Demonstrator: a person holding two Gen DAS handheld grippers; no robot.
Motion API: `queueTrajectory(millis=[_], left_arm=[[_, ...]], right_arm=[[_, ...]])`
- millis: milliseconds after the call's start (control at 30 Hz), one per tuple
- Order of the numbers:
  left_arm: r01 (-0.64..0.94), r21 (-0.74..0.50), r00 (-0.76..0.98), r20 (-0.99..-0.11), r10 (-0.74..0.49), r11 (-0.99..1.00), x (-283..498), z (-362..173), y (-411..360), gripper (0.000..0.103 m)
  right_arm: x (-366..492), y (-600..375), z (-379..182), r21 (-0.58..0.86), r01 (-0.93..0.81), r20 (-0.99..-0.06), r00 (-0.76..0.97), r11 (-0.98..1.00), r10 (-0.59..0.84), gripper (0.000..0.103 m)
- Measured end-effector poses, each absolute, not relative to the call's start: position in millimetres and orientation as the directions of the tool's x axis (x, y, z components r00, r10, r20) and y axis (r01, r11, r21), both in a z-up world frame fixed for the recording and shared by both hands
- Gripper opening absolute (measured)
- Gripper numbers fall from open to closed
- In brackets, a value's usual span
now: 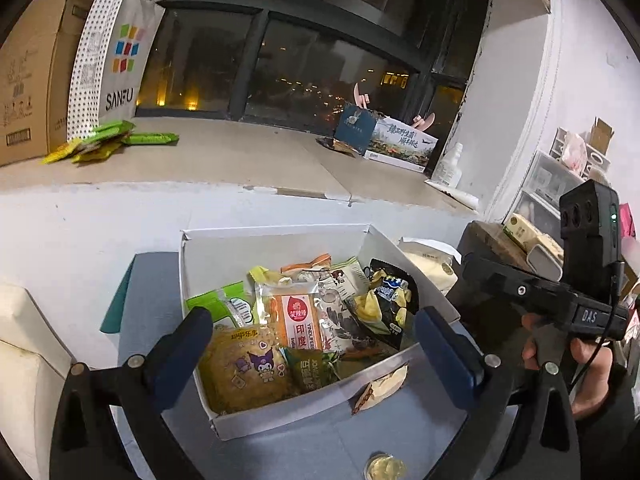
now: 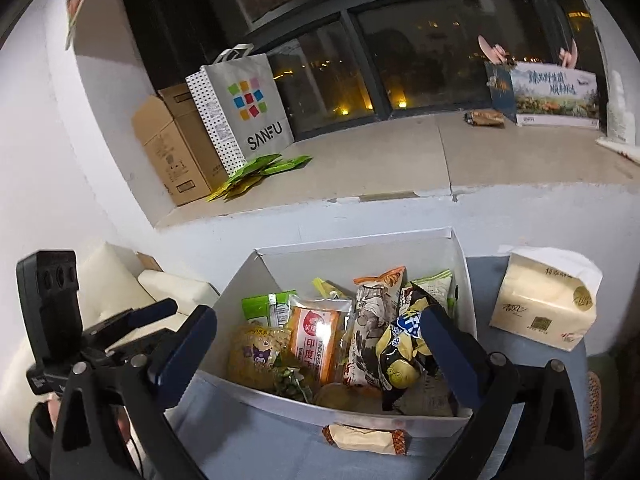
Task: Organize snacks
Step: 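Move both grippers back toward the bread pack and last jelly cup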
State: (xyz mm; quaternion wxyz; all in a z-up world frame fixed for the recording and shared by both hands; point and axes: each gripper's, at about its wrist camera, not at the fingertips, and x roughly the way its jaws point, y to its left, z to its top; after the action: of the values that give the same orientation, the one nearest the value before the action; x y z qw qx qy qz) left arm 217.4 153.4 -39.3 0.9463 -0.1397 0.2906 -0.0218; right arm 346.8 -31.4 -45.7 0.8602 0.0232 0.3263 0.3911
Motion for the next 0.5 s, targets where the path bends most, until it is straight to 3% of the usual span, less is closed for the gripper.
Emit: queueTrajectory(millis=[300,500], left_arm=[[-0.022,-0.230,0.855,-0.508,-0.101,0.973,158,-36,123,0.103],[-0.046,-0.203,0.857,-0.511,-0.066,0.978,116,-61,98,0.103]], right_arm=[[290,-58,-49,0.231,-0.650,-0.504,0.556,0.724,0.661,0.103],[250,-93,-98,0.238,-0.570,-0.547,0.591,0.787,0.593,0.103]])
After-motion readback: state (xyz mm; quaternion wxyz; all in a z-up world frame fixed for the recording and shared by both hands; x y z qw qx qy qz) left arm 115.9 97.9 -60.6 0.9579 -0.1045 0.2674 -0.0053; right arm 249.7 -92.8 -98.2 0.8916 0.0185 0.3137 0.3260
